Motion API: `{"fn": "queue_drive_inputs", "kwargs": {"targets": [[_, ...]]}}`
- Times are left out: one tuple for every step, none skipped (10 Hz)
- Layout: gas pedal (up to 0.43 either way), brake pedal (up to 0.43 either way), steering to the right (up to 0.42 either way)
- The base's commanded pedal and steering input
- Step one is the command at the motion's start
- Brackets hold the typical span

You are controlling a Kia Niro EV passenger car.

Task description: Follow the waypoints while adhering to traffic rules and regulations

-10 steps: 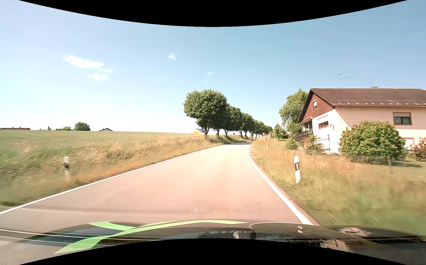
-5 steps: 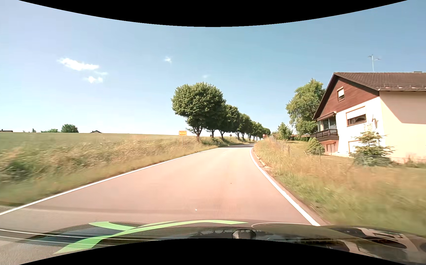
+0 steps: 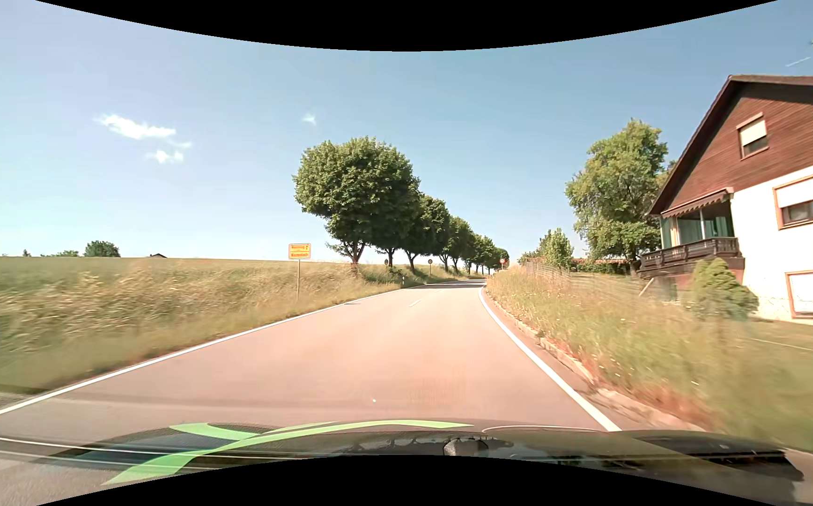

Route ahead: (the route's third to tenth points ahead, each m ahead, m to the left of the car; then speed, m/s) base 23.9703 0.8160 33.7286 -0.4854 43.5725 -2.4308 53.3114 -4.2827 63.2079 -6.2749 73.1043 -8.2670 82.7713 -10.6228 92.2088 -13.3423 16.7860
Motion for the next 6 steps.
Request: {"fn": "queue_drive_inputs", "kwargs": {"targets": [[0.311, 0.0, 0.021], [0.311, 0.0, 0.021], [0.311, 0.0, 0.02], [0.319, 0.0, 0.018], [0.339, 0.0, 0.017], [0.35, 0.0, 0.016]]}}
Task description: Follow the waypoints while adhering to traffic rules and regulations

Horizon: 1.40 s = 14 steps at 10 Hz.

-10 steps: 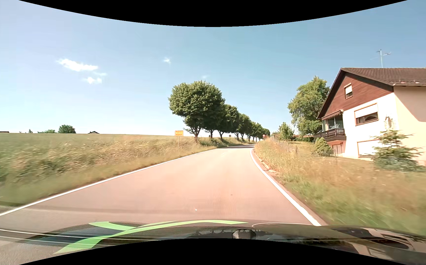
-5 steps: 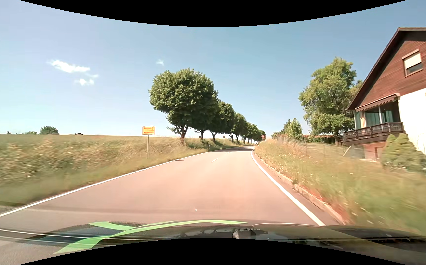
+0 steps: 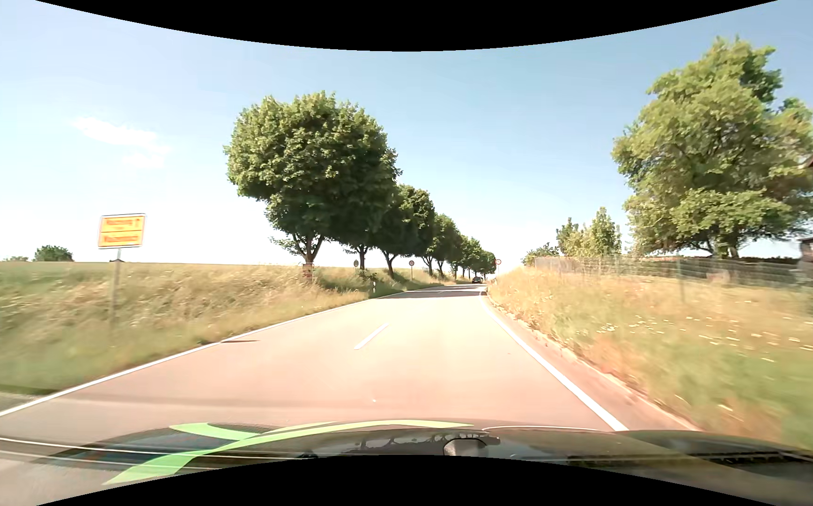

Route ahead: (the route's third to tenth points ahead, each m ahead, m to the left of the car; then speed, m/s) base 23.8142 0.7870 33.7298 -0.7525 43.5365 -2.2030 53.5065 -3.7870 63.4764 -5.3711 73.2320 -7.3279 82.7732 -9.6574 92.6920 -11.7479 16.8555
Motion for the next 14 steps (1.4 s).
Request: {"fn": "queue_drive_inputs", "kwargs": {"targets": [[0.35, 0.0, 0.016], [0.35, 0.0, 0.016], [0.35, 0.0, 0.017], [0.35, 0.0, 0.019], [0.339, 0.0, 0.023], [0.339, 0.0, 0.025], [0.339, 0.0, 0.026], [0.339, 0.0, 0.027], [0.339, 0.0, 0.027], [0.339, 0.0, 0.027], [0.339, 0.0, 0.025], [0.339, 0.0, 0.022], [0.339, 0.0, 0.021], [0.339, 0.0, 0.021]]}}
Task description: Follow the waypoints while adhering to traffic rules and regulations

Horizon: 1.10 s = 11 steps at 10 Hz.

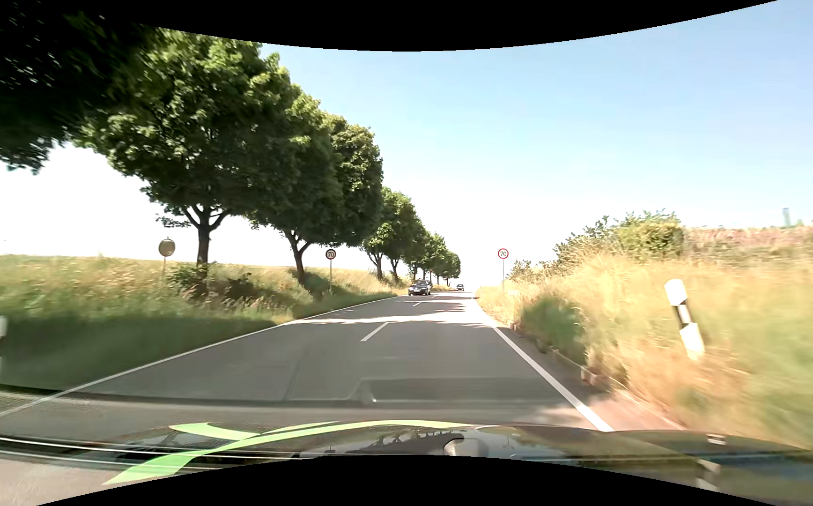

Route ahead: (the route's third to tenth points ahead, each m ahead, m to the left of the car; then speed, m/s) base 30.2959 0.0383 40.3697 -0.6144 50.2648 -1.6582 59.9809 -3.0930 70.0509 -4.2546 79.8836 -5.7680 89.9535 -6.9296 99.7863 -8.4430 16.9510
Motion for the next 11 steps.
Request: {"fn": "queue_drive_inputs", "kwargs": {"targets": [[0.35, 0.0, 0.021], [0.35, 0.0, 0.02], [0.35, 0.0, 0.019], [0.35, 0.0, 0.016], [0.35, 0.0, 0.014], [0.35, 0.0, 0.013], [0.35, 0.0, 0.012], [0.35, 0.0, 0.012], [0.35, 0.0, 0.012], [0.35, 0.0, 0.012], [0.35, 0.0, 0.012]]}}
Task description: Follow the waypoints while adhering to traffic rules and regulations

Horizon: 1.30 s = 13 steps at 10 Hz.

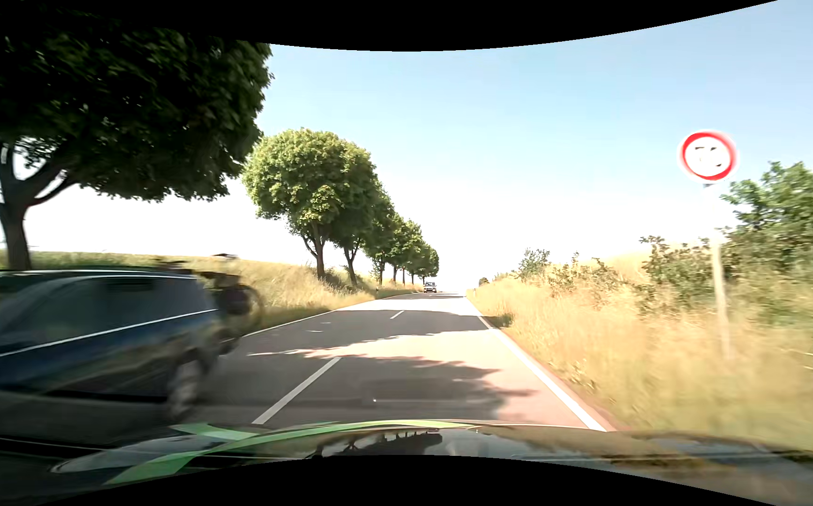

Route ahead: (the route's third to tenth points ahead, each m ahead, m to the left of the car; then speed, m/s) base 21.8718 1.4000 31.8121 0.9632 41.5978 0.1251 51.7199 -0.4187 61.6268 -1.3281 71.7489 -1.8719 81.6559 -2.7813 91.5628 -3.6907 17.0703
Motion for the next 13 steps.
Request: {"fn": "queue_drive_inputs", "kwargs": {"targets": [[0.35, 0.0, 0.012], [0.358, 0.0, 0.011], [0.37, 0.0, 0.011], [0.37, 0.0, 0.011], [0.378, 0.0, 0.011], [0.378, 0.0, 0.011], [0.378, 0.0, 0.011], [0.39, 0.0, 0.01], [0.39, 0.0, 0.009], [0.39, 0.0, 0.008], [0.398, 0.0, 0.007], [0.398, 0.0, 0.007], [0.398, 0.0, 0.007]]}}
